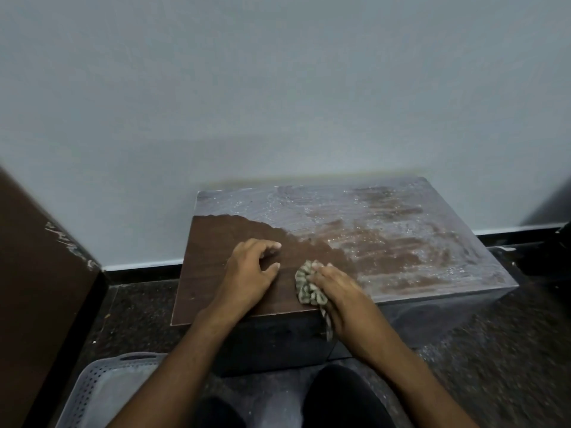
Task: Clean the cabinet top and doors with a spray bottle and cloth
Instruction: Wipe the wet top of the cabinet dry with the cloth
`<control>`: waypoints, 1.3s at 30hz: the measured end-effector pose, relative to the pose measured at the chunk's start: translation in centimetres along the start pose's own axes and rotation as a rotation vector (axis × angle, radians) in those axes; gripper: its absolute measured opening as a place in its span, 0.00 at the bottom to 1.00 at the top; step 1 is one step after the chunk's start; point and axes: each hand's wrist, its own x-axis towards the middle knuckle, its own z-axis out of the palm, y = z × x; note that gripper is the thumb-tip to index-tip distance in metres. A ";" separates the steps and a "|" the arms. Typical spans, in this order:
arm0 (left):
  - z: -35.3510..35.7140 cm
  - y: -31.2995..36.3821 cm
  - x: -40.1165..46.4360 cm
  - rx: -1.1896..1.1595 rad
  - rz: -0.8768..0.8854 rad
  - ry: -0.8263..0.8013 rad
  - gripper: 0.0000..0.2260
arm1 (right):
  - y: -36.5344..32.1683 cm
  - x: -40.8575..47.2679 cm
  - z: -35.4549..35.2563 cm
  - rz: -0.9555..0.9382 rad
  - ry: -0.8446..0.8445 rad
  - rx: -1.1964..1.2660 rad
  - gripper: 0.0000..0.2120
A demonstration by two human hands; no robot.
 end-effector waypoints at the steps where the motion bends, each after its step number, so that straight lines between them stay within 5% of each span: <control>1: -0.2 0.1 0.1 0.002 -0.003 -0.013 0.14 | 0.5 1.1 -0.4 0.030 -0.003 -0.011 0.23; 20: -0.8 -1.1 0.7 0.032 0.037 -0.035 0.11 | 0.8 4.8 0.7 0.084 0.008 -0.043 0.26; 25: -3.7 -5.0 0.2 0.086 -0.012 0.083 0.10 | -0.4 1.6 2.4 -0.104 -0.025 -0.010 0.29; 34: -5.3 -5.7 -0.2 0.009 -0.164 0.232 0.08 | -3.6 13.2 5.0 -0.098 -0.048 0.009 0.26; 39: -6.4 -7.3 0.2 -0.088 -0.252 0.366 0.12 | -5.0 11.0 5.1 -0.205 -0.108 0.014 0.27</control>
